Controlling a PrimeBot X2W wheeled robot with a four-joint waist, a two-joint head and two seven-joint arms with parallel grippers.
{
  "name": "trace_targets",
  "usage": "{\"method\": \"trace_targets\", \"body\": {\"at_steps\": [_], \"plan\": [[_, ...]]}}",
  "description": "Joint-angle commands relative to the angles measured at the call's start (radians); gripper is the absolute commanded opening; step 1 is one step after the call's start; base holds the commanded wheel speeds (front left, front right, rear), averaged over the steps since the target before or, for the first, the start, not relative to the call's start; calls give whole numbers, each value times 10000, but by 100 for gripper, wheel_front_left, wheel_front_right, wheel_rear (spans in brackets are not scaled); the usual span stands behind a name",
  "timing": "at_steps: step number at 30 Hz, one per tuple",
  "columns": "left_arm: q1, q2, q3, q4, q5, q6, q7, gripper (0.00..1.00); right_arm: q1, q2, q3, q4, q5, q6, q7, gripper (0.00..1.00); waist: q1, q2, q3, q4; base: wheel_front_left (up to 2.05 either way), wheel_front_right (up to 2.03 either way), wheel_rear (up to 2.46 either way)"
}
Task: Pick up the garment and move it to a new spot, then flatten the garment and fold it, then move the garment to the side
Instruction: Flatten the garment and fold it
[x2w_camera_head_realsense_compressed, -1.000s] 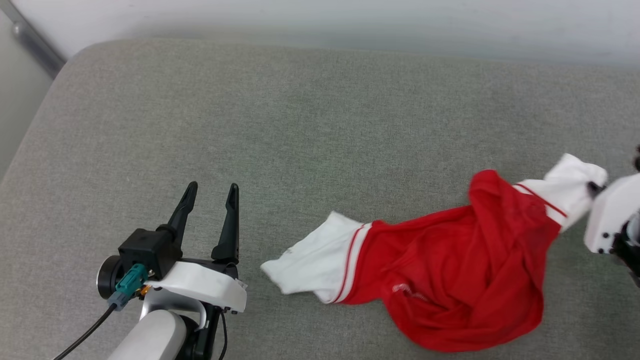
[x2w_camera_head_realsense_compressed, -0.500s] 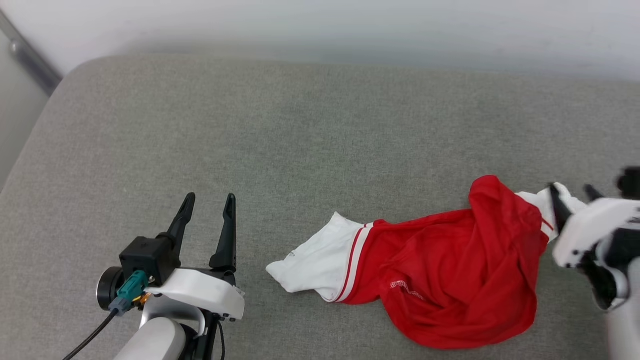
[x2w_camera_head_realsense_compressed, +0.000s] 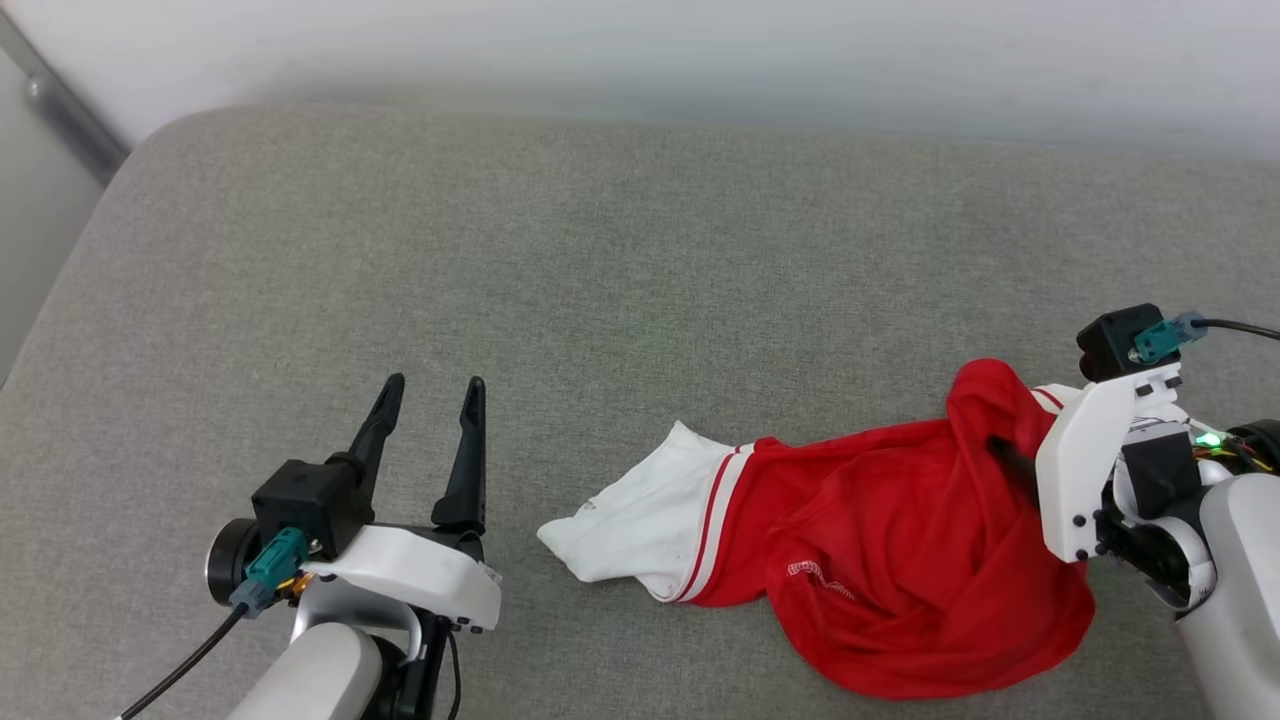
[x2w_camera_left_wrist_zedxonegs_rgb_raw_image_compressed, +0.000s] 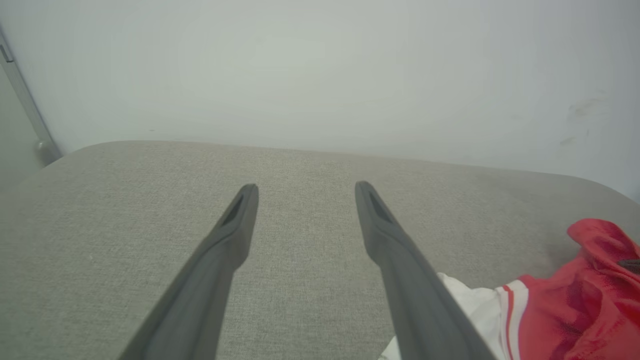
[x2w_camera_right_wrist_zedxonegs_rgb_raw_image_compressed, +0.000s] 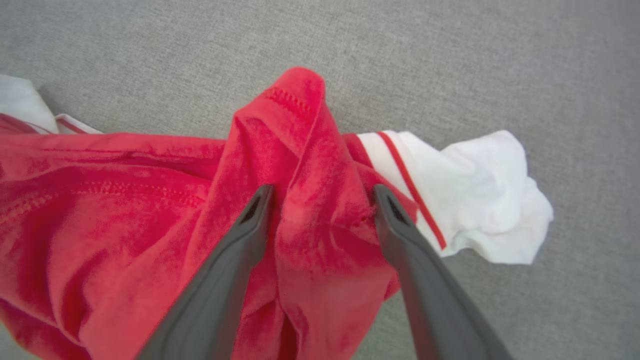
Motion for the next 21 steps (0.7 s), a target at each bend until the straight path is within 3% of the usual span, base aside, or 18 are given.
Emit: {"method": "trace_targets", "body": {"at_steps": [1,3,8,13,18,21], "plan": [[-91,-59,-11,47,38,-34,-13,100,-157,-140,97,69,153,-10,210,90,-1,0,94,53,0,0,0],[-155,-88,-7,105,47,-72,-29,100,-252,-255,262,52,260,-9,421,0,-1,0,152,57,0,0,0],[-48,-69,106,225,8,-21,-78,100,-195,-550,412,-883,346,-9,338,0,-1,0,93,-84,0,0,0],[250,-45,197,248,-61,100,-91,100,1140,-441,282,-3001,258,-10,615,0,-1,0,-260,-330,0,0,0],[532,61,233,161,-141,172,-66,100,3624,164,-55,-5172,-54,-9,1571,0,-1,0,-555,-549,0,0,0],[630,103,216,118,-172,212,-19,100,5138,816,-332,-5526,-24,-9,1925,0,-1,0,-615,-609,0,0,0]]}}
